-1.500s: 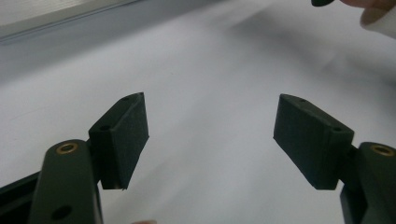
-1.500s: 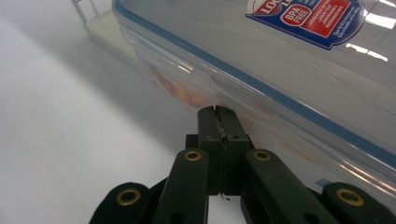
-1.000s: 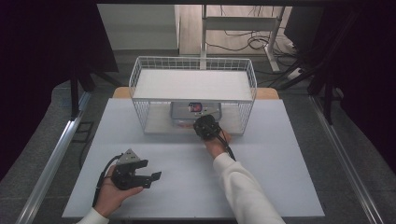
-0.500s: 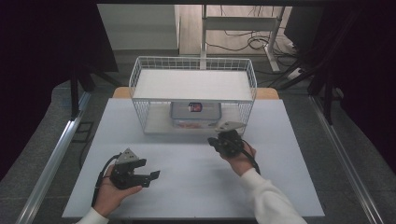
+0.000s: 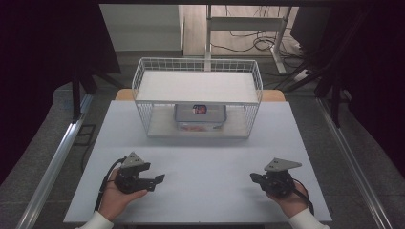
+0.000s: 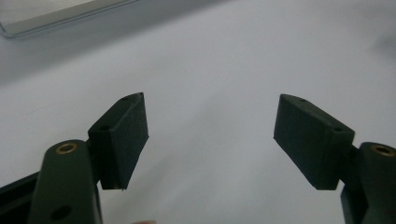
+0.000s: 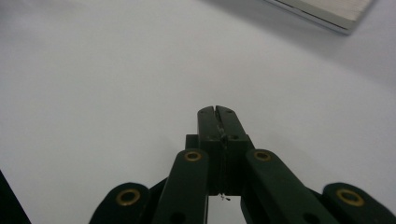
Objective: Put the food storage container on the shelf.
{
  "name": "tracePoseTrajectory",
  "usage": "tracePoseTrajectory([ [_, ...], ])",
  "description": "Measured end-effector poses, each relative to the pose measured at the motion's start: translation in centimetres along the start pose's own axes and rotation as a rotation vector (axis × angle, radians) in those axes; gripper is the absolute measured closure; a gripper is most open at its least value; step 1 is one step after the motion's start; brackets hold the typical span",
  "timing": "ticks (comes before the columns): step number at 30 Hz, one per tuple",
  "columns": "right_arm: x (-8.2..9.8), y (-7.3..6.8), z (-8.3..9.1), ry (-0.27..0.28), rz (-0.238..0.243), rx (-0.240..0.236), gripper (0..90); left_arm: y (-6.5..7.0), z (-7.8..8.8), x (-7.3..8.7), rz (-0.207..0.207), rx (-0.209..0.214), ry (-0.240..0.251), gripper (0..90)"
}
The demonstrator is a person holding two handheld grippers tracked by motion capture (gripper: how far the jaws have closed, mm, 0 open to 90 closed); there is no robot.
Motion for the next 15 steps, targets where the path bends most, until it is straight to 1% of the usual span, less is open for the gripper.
tracePoseTrajectory([
  [3, 0.15, 0.58, 0.35, 0.004, -0.002, 0.024, 88.5, 0.26, 0.2, -0.07, 0.005, -0.006, 0.008, 26.1],
  [5, 0.22, 0.86, 0.21, -0.01, 0.027, 0.056, 88.2, 0.41, 0.38, -0.07, 0.002, -0.009, 0.015, 26.1],
  [7, 0.29, 0.7, 0.09, -0.012, 0.03, 0.049, 85.1, 0.46, 0.5, 0.03, 0.0, -0.01, 0.012, 26.1],
  [8, 0.33, 0.53, 0.02, -0.012, 0.026, 0.041, 80.5, 0.46, 0.51, 0.06, 0.001, -0.009, 0.013, 26.1],
  [9, 0.32, 0.42, -0.04, -0.008, 0.026, 0.041, 71.8, 0.42, 0.53, 0.1, 0.0, -0.01, 0.011, 26.1],
  [10, 0.24, 0.35, -0.07, 0.002, 0.025, 0.044, 61.6, 0.38, 0.53, 0.11, -0.001, -0.01, 0.012, 26.1],
  [11, 0.03, 0.36, -0.07, 0.019, 0.013, 0.055, 48.6, 0.37, 0.53, 0.11, 0.0, -0.009, 0.012, 26.1],
  [14, -0.41, 0.57, 0.07, 0.052, -0.017, 0.073, 36.0, 0.37, 0.51, 0.13, -0.003, -0.006, 0.013, 26.0],
  [15, -0.5, 0.64, 0.12, 0.058, -0.027, 0.075, 34.1, 0.35, 0.49, 0.15, -0.004, -0.006, 0.012, 25.9],
])
Point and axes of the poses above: each handheld gripper's, and its own axes: z roughly backward along the jaws, x roughly out of its underside, y roughly to its right, the point moved 10 cm from there along -z, roughly forward along the jaws, and after that the axes turned 4 degrees about -z, right-handed, at the moved point
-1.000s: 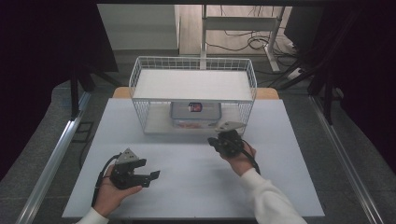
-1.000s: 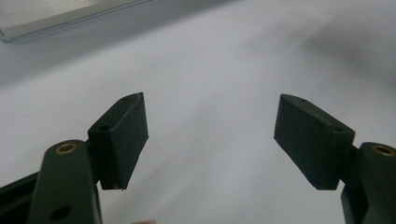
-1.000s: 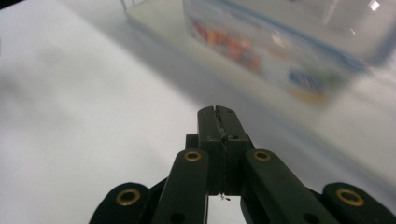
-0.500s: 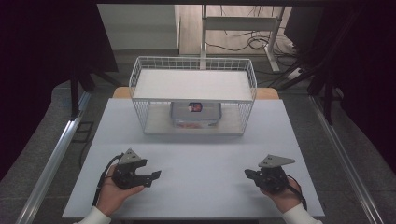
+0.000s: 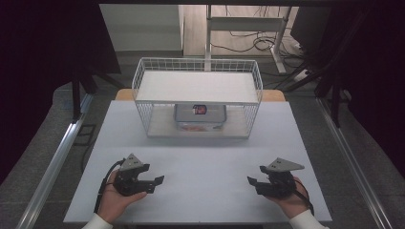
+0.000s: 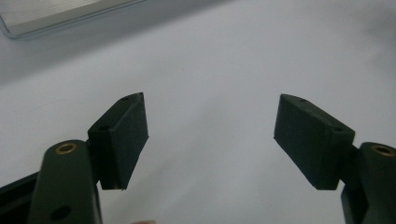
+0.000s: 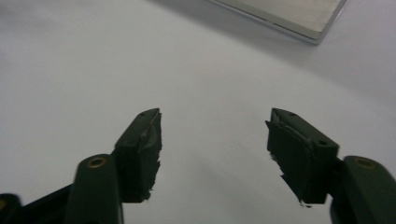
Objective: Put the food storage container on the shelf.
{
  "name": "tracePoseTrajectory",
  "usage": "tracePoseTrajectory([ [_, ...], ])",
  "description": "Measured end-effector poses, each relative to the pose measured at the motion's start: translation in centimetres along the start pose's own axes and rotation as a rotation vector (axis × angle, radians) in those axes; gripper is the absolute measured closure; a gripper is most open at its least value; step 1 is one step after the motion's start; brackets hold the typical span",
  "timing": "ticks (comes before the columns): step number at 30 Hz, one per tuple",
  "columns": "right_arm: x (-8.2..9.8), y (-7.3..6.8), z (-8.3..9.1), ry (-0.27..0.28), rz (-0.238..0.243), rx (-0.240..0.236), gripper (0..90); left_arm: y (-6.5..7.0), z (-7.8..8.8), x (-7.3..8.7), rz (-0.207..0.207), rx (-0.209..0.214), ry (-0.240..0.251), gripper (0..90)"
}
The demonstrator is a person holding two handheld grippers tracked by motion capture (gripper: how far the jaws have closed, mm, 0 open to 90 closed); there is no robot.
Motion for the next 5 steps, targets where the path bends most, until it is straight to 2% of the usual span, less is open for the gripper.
tracePoseTrajectory([
  [5, 0.31, 0.43, -0.28, -0.01, 0.002, 0.012, 29.7, -0.13, -0.08, 0.02, 0.0, -0.001, 0.0, 25.7],
])
Point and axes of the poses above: each handheld gripper's, and its own axes: z roughly backward along the jaws, x roughly out of its underside, y roughly to its right, the point moved 10 cm from there along -z, roughly forward along the jaws, and after that the axes turned 4 degrees about -z, right-handed, at the moved point
